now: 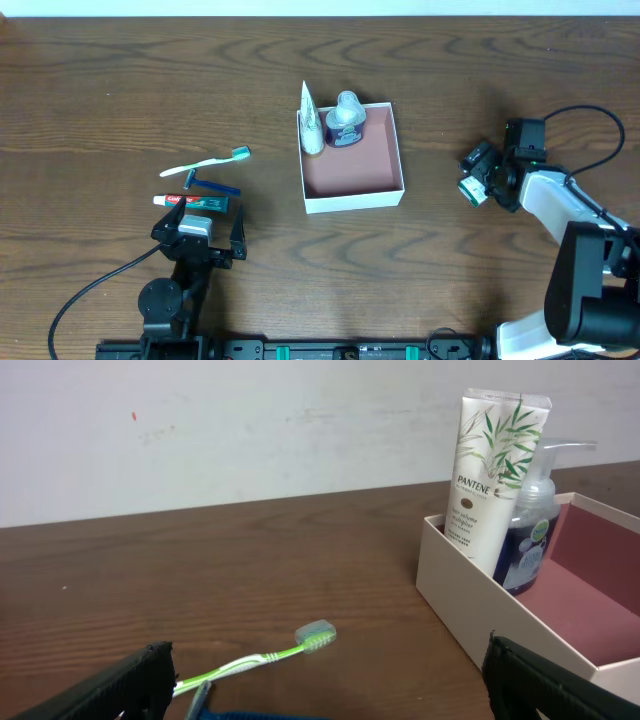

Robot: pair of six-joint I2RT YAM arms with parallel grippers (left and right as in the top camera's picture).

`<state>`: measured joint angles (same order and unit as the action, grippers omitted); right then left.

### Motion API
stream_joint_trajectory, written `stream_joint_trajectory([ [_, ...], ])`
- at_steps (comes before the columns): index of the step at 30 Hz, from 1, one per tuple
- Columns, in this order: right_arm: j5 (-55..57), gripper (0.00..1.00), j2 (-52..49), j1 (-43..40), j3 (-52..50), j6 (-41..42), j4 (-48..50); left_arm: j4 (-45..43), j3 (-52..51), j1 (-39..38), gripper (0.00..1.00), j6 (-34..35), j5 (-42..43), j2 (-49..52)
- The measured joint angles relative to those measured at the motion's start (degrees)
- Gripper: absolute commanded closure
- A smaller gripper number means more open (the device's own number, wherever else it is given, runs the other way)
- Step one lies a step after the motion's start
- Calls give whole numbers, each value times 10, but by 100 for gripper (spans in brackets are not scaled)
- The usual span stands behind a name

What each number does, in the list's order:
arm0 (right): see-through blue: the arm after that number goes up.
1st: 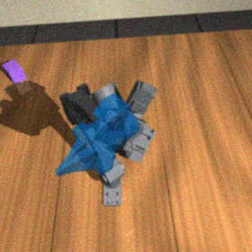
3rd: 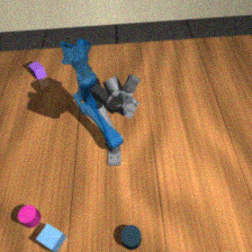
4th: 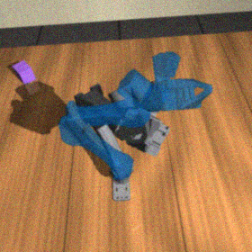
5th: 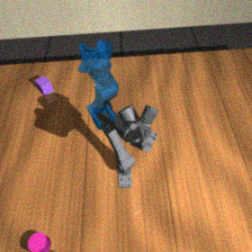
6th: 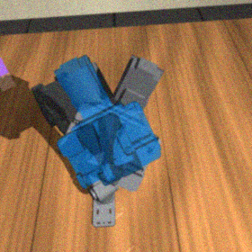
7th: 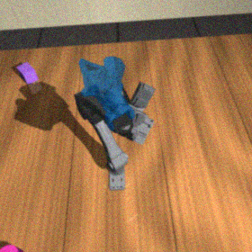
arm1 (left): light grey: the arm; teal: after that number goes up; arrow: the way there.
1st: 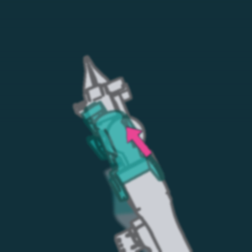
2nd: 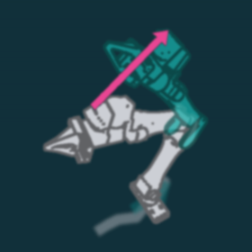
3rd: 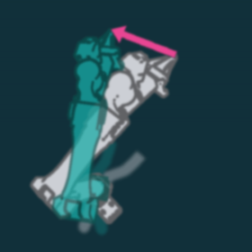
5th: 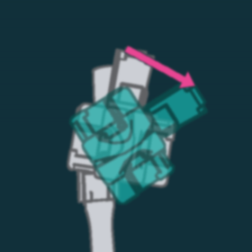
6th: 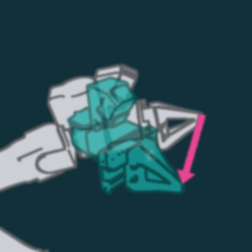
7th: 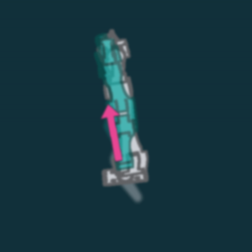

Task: Pack container
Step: 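Grasp the green soap bar box with the right gripper and lift it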

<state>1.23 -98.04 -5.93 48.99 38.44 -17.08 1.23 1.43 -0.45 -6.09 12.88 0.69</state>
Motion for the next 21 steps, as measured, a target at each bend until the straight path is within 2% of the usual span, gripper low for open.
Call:
stream_joint_trajectory([
  [2,0,33,-6,-1,4,-1,2,0,0,0,2,0,0,0],
  [3,0,37,-9,-2,6,5,0,0,0,0,2,0,0,0],
  [8,-11,46,-10,-4,7,2,-4,0,0,0,2,0,0,0],
  [14,-37,46,-10,-6,9,-11,-8,0,0,0,2,0,0,0],
  [21,-112,43,-9,-6,16,-72,-24,0,0,0,2,0,0,0],
])
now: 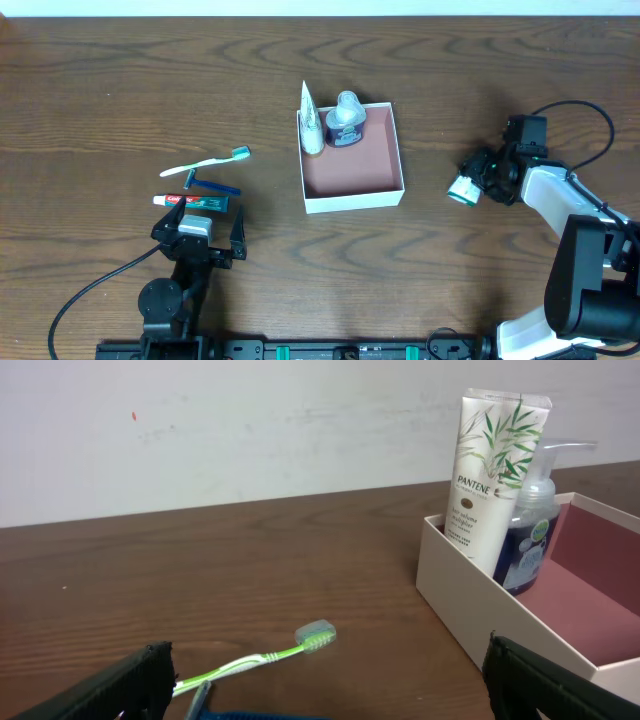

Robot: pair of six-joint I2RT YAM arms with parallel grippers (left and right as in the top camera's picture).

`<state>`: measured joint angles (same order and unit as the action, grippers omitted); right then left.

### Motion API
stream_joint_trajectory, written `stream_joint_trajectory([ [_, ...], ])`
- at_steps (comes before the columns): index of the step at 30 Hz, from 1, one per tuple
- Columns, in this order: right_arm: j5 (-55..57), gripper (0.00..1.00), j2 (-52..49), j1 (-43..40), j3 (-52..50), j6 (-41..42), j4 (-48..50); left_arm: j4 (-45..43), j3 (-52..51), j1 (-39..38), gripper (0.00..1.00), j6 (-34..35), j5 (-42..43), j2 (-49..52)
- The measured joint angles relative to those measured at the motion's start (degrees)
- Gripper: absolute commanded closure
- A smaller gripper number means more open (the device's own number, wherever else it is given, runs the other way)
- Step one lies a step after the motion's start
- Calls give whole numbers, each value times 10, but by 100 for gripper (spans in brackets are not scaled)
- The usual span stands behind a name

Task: Pack container
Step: 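Grasp the green soap bar box with the right gripper and lift it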

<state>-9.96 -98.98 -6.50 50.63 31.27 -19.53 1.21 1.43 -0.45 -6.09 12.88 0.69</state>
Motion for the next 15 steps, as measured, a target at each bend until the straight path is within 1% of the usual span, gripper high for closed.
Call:
stream_joint_trajectory([
  [4,-63,42,10,4,10,-47,-23,0,0,0,2,0,0,0],
  [8,-108,40,57,26,42,-80,-33,0,0,0,2,0,0,0],
  [15,-136,39,155,112,100,-99,-7,0,0,0,2,0,0,0],
])
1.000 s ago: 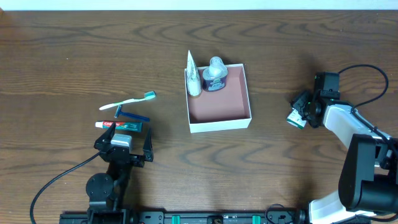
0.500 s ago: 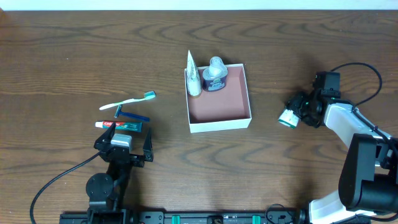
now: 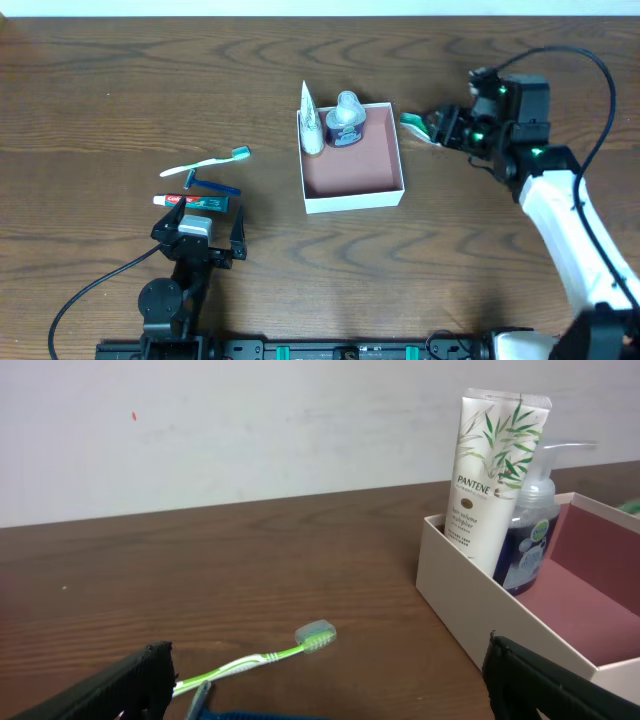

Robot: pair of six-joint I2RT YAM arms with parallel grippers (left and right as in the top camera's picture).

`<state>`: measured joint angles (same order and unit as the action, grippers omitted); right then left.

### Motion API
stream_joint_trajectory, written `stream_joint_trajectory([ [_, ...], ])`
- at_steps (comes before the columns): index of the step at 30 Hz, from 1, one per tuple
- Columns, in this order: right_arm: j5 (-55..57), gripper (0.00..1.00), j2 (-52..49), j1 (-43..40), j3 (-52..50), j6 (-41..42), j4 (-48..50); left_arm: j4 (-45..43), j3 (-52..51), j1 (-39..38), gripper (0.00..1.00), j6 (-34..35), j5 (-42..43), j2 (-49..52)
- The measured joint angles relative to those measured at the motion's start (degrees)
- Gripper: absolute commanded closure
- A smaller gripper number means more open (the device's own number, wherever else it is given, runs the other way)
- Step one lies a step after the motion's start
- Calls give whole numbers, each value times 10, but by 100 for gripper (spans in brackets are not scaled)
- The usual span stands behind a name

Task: Pack container
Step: 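Grasp the green soap bar box with the right gripper and lift it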

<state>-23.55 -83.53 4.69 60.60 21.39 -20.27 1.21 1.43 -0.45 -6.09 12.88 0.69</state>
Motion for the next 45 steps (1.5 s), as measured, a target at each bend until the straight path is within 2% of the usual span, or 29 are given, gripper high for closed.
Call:
stream_joint_trajectory([
  [8,32,37,7,42,9,3,-7,0,0,0,2,0,0,0],
  [12,58,32,7,42,9,5,-7,0,0,0,2,0,0,0],
  [16,97,24,5,42,9,-2,12,0,0,0,2,0,0,0],
  [20,144,12,-2,42,9,-26,49,0,0,0,2,0,0,0],
  [25,177,7,-35,31,9,-45,87,0,0,0,2,0,0,0],
  [28,186,4,-74,21,20,-47,76,0,0,0,2,0,0,0],
  [33,193,2,-162,15,89,-57,0,0,0,0,2,0,0,0],
  [36,194,2,-216,15,168,-76,-53,0,0,0,2,0,0,0],
  [45,183,1,-310,9,358,-155,-163,0,0,0,2,0,0,0],
])
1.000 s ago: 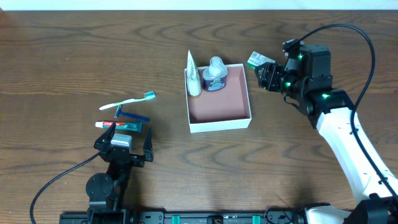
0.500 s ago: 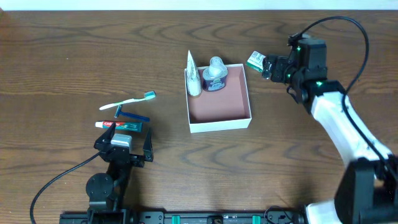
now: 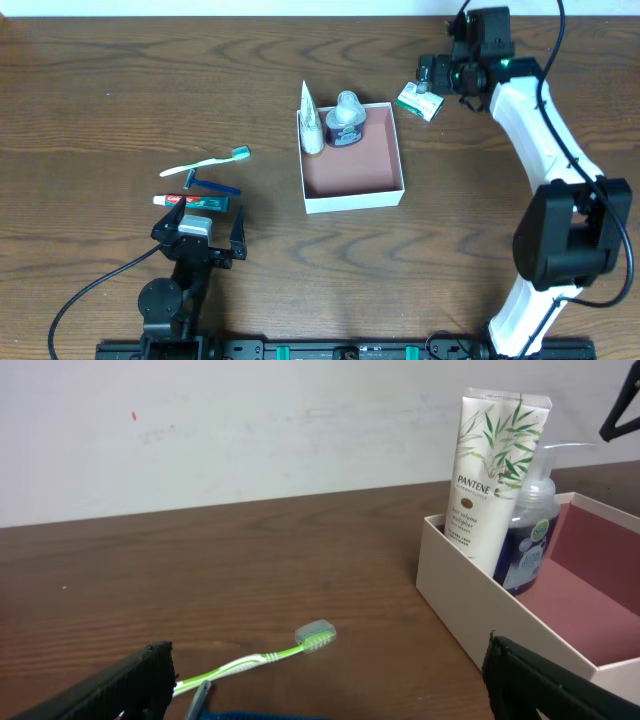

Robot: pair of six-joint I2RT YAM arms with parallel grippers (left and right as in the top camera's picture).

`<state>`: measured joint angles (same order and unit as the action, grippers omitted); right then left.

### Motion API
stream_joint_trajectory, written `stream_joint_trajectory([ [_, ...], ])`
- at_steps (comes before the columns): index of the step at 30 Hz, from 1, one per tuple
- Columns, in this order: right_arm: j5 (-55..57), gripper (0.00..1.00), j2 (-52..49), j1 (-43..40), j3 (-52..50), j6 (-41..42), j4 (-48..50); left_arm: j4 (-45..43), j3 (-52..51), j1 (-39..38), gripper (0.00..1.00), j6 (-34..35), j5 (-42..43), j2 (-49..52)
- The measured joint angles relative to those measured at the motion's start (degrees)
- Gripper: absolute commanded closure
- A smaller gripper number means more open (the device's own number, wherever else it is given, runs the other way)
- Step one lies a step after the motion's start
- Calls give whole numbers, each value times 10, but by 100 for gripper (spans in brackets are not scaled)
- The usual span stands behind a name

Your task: Pack container

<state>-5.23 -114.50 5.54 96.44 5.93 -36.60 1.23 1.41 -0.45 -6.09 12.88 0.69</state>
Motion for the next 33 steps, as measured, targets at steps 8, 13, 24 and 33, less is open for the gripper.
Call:
stream_joint_trajectory([
  [8,-17,1,-79,-8,110,-32,-143,0,0,0,2,0,0,0],
  [13,-42,1,-87,-8,124,-30,-164,0,0,0,2,0,0,0],
  [24,-33,1,-95,-8,132,-111,-114,0,0,0,2,0,0,0],
  [33,-29,1,-149,-8,134,-182,-107,0,0,0,2,0,0,0],
])
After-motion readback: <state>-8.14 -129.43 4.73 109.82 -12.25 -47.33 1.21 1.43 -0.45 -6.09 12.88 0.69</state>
